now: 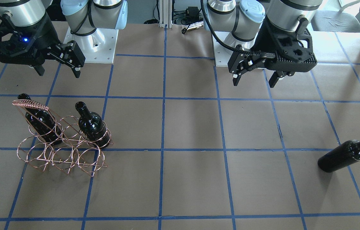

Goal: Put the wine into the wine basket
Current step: 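Lower the left gripper over the neck of the lying dark bottle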

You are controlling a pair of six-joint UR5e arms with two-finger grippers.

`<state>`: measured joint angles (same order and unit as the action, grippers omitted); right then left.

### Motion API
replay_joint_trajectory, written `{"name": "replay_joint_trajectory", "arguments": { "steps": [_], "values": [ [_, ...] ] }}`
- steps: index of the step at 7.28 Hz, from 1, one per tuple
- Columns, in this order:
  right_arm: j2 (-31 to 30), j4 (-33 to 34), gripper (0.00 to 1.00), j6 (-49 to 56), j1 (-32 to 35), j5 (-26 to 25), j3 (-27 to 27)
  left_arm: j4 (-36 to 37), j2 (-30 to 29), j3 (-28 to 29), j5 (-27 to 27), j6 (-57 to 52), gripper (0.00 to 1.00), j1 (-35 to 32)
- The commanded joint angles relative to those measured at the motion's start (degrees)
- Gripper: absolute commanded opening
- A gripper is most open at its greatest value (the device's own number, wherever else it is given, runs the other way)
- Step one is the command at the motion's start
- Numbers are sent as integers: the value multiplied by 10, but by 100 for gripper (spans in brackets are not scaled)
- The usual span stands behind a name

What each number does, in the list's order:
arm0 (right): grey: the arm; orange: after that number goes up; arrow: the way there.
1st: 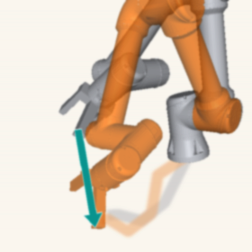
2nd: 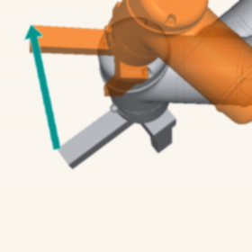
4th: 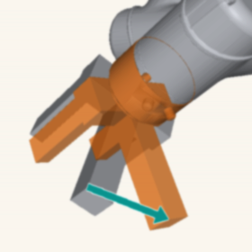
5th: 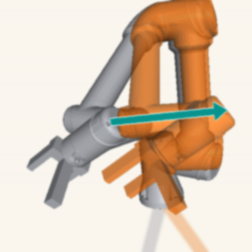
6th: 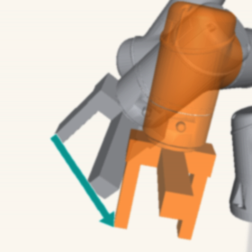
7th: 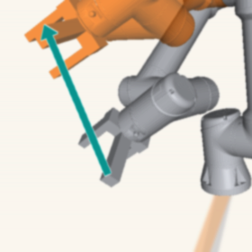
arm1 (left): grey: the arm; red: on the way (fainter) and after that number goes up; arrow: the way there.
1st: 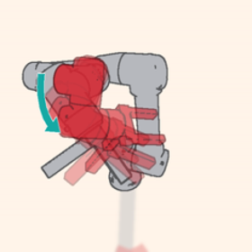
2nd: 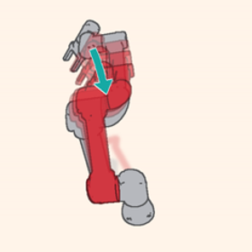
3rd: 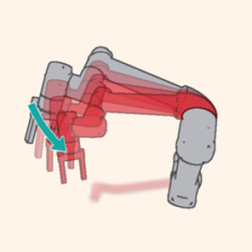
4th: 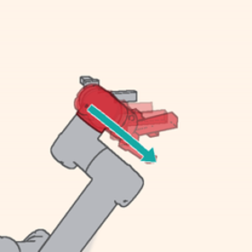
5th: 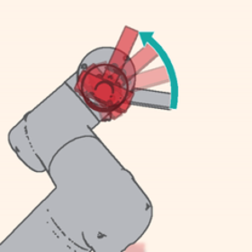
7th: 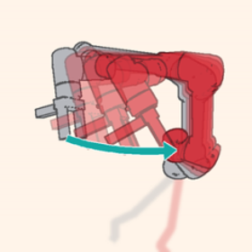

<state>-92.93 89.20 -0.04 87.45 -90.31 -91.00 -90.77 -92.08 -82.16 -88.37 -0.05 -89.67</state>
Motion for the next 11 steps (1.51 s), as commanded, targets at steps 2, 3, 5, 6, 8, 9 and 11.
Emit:
{"name": "replay_joint_trajectory", "arguments": {
  "steps": [2, 3, 5, 6, 8, 9, 11],
  "values": [
    [-1, 1, 100, 1, 0, 0, 0, 2, -25, -10, -1, -149, 100, 138],
    [-1, 1, 100, -2, 0, 0, 1, 2, -34, -19, -4, -234, 100, 202],
    [-1, 2, 100, -1, 0, 0, 1, 2, -53, -51, -7, -385, 100, 325],
    [-1, 5, 100, -5, 1, 0, 1, 11, -60, -61, -7, -409, 100, 358],
    [-1, 6, 100, -3, 0, 0, 1, 121, -99, -60, -8, -484, 100, 375],
    [-1, 15, 100, -1, 0, 0, 1, 151, -127, -51, -21, -497, 100, 375],
    [-3, 17, 100, -2, 0, 1, 1, 186, -158, -36, -5, -515, 100, 374]
  ]
}}
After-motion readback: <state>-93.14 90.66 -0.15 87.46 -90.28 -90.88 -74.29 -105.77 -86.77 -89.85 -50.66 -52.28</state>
